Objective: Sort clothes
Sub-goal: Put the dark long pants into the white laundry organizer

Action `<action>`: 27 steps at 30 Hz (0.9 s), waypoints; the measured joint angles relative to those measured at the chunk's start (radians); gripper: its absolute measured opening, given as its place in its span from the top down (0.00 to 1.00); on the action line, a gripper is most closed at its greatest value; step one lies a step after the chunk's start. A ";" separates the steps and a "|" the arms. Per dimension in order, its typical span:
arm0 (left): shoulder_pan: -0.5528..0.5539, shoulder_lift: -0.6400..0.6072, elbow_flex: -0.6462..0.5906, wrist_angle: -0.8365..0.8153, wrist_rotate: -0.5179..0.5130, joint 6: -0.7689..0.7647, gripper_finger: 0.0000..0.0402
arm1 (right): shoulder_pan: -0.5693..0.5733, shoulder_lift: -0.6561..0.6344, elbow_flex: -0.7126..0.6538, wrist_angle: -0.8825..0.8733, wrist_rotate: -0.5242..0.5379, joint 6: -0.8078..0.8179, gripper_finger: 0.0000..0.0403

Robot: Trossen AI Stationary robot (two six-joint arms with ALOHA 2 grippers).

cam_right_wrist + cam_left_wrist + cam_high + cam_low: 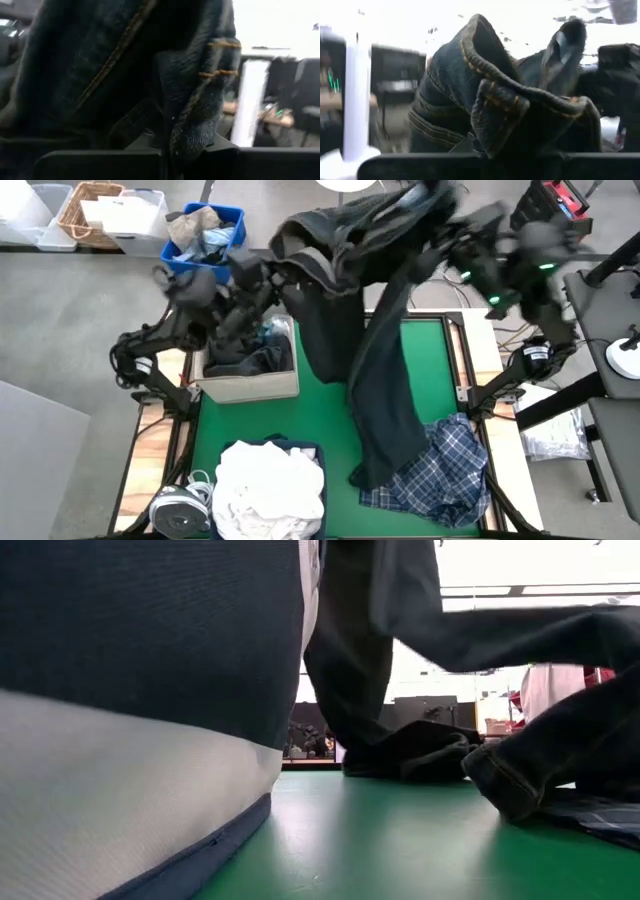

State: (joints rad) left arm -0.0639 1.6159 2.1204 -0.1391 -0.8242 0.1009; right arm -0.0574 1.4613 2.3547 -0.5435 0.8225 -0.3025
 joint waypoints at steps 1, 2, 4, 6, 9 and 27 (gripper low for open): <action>0.013 0.015 0.032 -0.059 0.005 -0.070 0.99 | 0.000 0.010 -0.001 -0.045 -0.018 0.039 0.97; 0.023 0.031 0.059 -0.116 0.006 -0.116 0.99 | 0.000 0.024 -0.001 -0.081 -0.044 0.077 0.97; 0.032 0.071 0.104 -0.181 0.011 -0.160 0.98 | 0.000 0.049 -0.003 -0.135 -0.121 0.155 0.97; 0.030 0.113 0.143 -0.192 0.029 -0.162 0.98 | 0.000 0.071 -0.004 -0.174 -0.187 0.219 0.97; 0.027 0.174 0.212 -0.193 0.036 -0.162 0.98 | -0.002 0.093 -0.004 -0.192 -0.236 0.283 0.97; 0.035 0.207 0.225 -0.118 0.145 -0.110 0.76 | 0.008 0.102 -0.003 -0.154 -0.490 0.266 0.91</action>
State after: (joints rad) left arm -0.0287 1.8226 2.3455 -0.2574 -0.6793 -0.0093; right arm -0.0498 1.5629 2.3516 -0.6978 0.3326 -0.0362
